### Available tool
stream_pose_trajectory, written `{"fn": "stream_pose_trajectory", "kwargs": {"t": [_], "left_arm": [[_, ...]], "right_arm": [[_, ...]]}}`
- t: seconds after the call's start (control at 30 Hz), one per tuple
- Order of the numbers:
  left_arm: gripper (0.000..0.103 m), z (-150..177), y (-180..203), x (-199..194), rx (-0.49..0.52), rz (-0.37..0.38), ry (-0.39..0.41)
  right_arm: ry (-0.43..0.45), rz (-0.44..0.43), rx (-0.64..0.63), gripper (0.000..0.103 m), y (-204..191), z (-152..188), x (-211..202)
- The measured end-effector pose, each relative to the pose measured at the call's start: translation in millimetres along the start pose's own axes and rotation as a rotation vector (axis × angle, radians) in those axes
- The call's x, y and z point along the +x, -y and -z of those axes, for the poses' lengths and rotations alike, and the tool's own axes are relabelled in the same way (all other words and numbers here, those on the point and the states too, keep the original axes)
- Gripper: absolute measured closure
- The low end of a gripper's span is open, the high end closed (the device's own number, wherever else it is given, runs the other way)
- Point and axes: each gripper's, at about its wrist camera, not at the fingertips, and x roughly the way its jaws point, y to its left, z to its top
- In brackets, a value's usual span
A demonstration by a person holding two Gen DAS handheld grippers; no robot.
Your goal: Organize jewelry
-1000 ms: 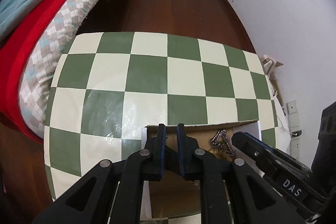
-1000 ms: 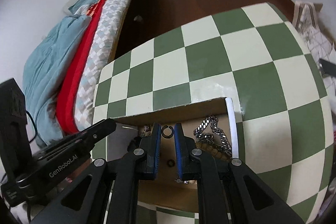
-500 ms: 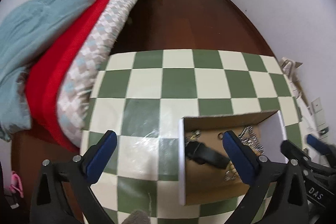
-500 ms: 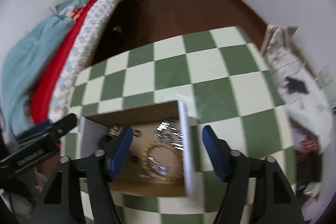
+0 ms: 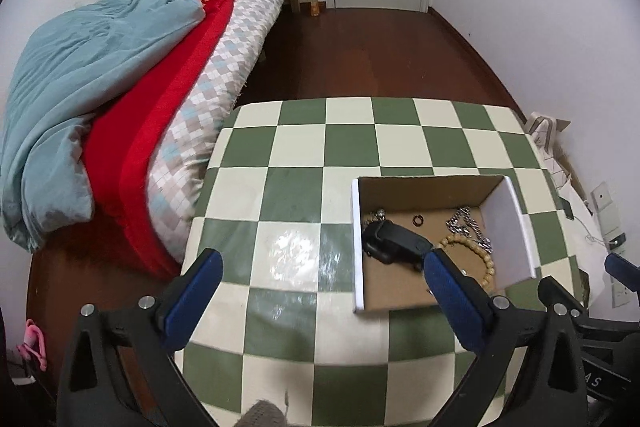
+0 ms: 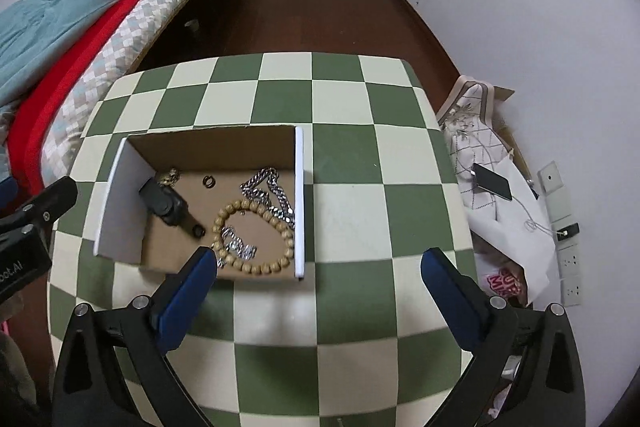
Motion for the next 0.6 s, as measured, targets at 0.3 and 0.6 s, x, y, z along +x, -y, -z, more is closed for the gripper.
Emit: {"fn": "stream_pose_trajectory", "kwargs": {"t": [0.3,0.6], "left_arm": [[0.0,25,-2,-72,-0.019,0.025,0.072],[0.0,49,-4,-144,-0.007,0.048,0.113]], "right_arm": [[0.091,0.009,0.024,0.0,10,28,-73],[0.205,0.007,0.019,0.0,16,58,-164]]}}
